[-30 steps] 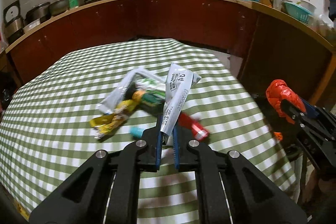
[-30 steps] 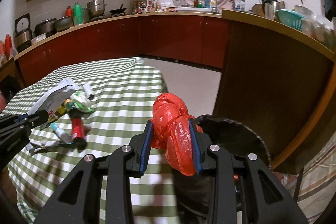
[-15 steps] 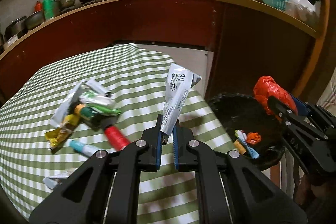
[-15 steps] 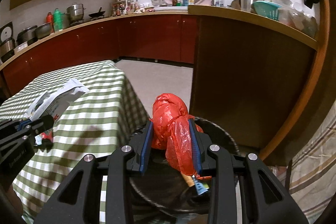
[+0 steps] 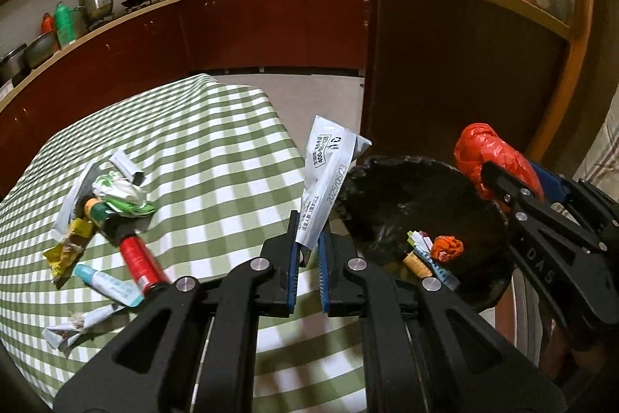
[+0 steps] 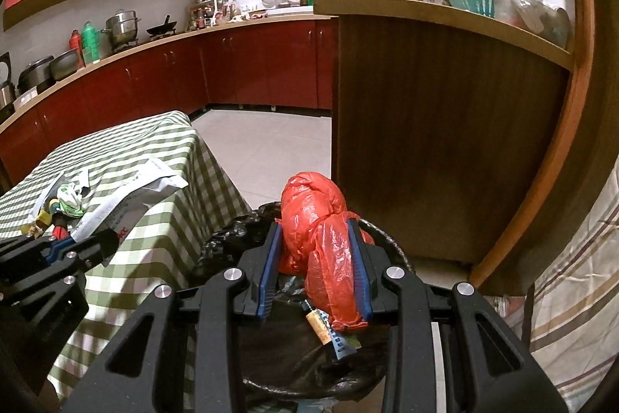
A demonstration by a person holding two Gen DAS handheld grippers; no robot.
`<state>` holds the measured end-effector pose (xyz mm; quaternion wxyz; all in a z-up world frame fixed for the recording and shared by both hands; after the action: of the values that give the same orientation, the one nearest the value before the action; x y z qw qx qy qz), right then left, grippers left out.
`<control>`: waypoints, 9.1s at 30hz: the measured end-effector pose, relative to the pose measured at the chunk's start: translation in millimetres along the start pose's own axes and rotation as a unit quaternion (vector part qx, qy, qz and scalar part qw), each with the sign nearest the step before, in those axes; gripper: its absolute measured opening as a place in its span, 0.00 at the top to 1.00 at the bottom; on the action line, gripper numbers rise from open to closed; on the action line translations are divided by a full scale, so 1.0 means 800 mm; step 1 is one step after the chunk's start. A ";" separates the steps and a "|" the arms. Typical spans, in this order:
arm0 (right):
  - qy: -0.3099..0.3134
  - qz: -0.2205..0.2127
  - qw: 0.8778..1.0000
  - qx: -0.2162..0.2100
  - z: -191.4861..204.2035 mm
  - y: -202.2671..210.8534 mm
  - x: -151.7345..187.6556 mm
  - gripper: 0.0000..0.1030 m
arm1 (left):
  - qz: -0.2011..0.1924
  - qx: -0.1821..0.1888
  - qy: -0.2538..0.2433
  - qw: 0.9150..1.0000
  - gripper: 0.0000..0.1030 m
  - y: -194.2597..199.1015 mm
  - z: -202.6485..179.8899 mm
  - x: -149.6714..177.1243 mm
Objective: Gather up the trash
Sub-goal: 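Carry the red bag and white tube over the black bin and open both tools, then move both tools back over the trash pile on the table, then grasp the twisted white tube with the left tool while the right tool grasps the red spray can, then carry the white tube and red spray can over the bin and open both tools, then move both tools back over the trash pile on the table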
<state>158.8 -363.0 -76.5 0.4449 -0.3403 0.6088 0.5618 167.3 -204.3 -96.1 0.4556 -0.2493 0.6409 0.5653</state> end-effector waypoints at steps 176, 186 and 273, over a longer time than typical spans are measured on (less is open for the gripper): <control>0.125 0.026 0.977 -0.170 0.279 0.039 0.013 0.76 | 0.001 -0.103 0.110 0.989 0.83 0.127 0.286 0.060; 0.092 0.005 0.991 -0.092 0.174 0.032 -0.006 0.76 | -0.013 -0.045 0.085 0.995 0.83 0.093 0.184 0.024; 0.072 0.026 0.981 -0.181 0.283 0.022 0.003 0.50 | 0.012 -0.177 0.070 0.982 0.41 0.102 0.293 0.051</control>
<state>178.1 -136.8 -66.3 0.3162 -0.4388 0.5364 0.6479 151.1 45.9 -77.9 0.3515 -0.3575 0.5636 0.6566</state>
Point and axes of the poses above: each gripper's, at about its wrist camera, not at the fingertips, and y roughly against the way its jaws point, z to its left, x to its underside, the point moved 10 cm from there along -y, roughly the way its jaws point, and after that the axes turned 14 degrees about -z, right-handed, at the moved point
